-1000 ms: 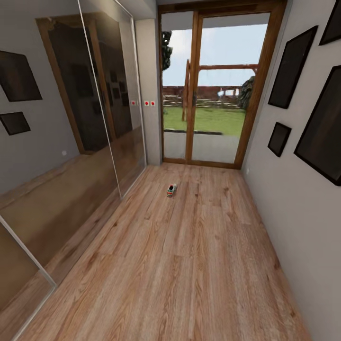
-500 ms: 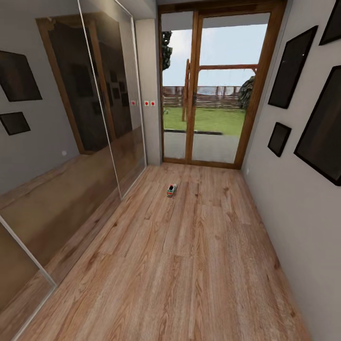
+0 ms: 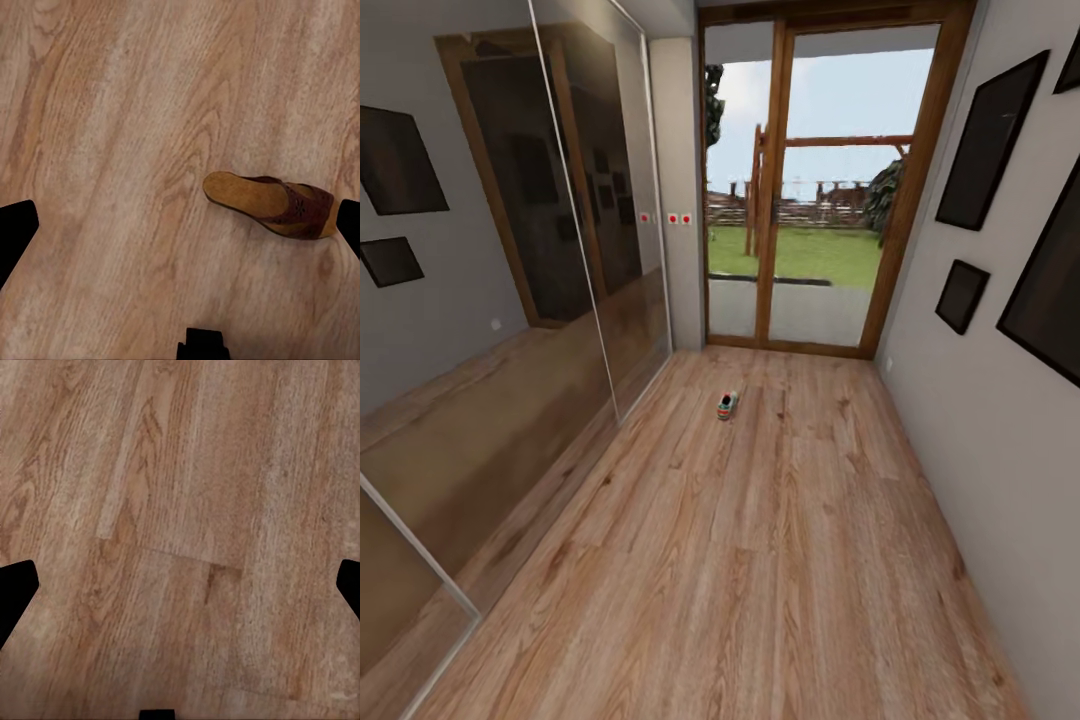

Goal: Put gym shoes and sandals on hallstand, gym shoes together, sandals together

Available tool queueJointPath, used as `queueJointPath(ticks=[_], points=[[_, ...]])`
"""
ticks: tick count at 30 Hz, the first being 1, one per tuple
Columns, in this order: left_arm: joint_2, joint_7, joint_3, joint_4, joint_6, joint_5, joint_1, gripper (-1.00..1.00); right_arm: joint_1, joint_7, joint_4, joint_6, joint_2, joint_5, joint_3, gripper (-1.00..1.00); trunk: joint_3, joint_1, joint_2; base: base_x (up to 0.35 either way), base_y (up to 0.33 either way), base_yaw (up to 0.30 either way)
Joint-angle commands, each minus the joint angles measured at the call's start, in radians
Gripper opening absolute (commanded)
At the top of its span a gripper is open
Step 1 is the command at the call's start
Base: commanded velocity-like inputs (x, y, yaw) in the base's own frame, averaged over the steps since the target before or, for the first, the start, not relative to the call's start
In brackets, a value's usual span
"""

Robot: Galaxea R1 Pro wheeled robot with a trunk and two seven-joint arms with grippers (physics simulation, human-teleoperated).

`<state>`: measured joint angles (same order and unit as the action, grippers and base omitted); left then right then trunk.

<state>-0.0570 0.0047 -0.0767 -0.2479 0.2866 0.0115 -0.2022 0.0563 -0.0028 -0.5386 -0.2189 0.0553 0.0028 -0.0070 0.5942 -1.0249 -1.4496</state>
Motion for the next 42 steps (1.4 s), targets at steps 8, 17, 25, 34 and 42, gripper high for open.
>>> queueJointPath(ticks=[8,17,25,34,42], points=[[0.0,0.0,-0.002,0.001,0.003,0.001,0.0,1.0,0.0,0.0,0.0,-0.003,0.0,0.0,-0.001,1.0,0.001,0.0,0.0,0.016,0.014,0.0],[0.0,0.0,-0.002,0.001,0.003,0.001,-0.001,1.0,0.0,0.0,0.0,-0.003,0.0,0.0,-0.001,1.0,0.001,0.0,0.0,0.001,0.001,0.0],[0.0,0.0,-0.003,0.001,0.003,0.001,0.0,1.0,0.0,0.0,0.0,-0.003,0.0,0.0,-0.001,1.0,0.001,0.0,0.0,0.0,0.0,-0.002],[0.0,0.0,-0.003,0.001,0.003,0.001,0.0,1.0,0.0,0.0,0.0,-0.004,0.0,0.0,-0.001,1.0,-0.003,0.0,0.0,0.0,0.006,-0.135],[0.0,0.0,-0.002,0.001,0.003,0.001,0.0,1.0,0.0,0.0,0.0,-0.004,0.0,0.0,-0.001,1.0,-0.009,0.0,0.0,0.023,0.072,-0.238]])
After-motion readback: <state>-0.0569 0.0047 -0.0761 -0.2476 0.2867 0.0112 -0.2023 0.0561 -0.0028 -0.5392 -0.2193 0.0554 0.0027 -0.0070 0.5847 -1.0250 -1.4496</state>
